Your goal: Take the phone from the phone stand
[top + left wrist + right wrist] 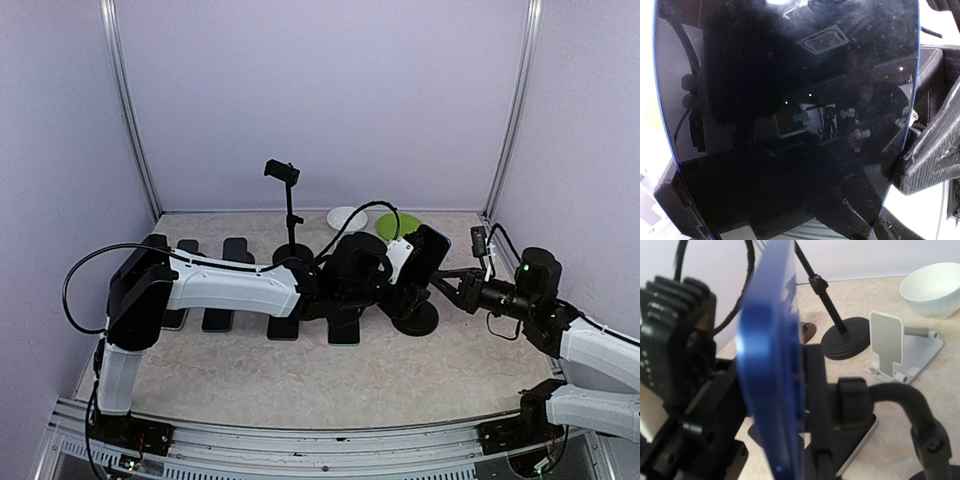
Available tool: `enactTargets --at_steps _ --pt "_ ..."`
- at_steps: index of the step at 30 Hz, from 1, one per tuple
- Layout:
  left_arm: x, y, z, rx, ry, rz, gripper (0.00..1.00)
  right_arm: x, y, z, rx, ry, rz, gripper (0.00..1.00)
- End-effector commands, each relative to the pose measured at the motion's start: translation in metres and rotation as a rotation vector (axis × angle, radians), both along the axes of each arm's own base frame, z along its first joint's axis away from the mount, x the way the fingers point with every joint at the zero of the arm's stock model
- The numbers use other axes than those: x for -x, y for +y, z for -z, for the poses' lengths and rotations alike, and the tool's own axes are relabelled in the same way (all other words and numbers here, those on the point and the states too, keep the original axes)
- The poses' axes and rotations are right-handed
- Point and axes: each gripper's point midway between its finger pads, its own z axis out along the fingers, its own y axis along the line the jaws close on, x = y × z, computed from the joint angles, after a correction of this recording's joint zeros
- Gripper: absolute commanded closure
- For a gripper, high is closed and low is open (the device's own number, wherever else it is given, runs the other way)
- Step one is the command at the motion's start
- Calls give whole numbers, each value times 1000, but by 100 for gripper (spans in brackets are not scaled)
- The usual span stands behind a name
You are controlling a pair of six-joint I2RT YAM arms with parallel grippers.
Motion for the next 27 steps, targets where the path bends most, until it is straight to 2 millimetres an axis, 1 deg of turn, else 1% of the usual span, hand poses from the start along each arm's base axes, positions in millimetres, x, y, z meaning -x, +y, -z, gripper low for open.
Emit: enactTargets --at_steps 1,3,6,12,13,15,18,21,24,27 --pt "-110 96 -15 15 15 -453 79 3 -13 12 6 40 27 100" --pt "-116 103 -14 16 26 -491 79 5 -13 13 8 43 22 100" --pt "-121 107 -13 36 55 -512 80 7 -11 15 8 47 7 100" --pt "-114 93 -15 78 85 -413 81 9 -10 15 10 34 -10 100" --pt "-109 88 -16 82 88 -370 81 9 -10 15 11 34 -7 100" --pt "-102 82 -24 118 81 -315 81 9 -11 15 11 32 -2 100" --pt "-82 69 -33 154 66 -190 81 7 -13 13 10 25 14 100" --pt "-54 51 -41 159 29 -56 81 4 -14 12 5 22 31 100" --pt "-29 32 -38 150 25 43 81 2 -14 12 -1 24 32 100" --pt "-1 15 -37 174 38 151 81 0 -14 12 -4 21 35 100"
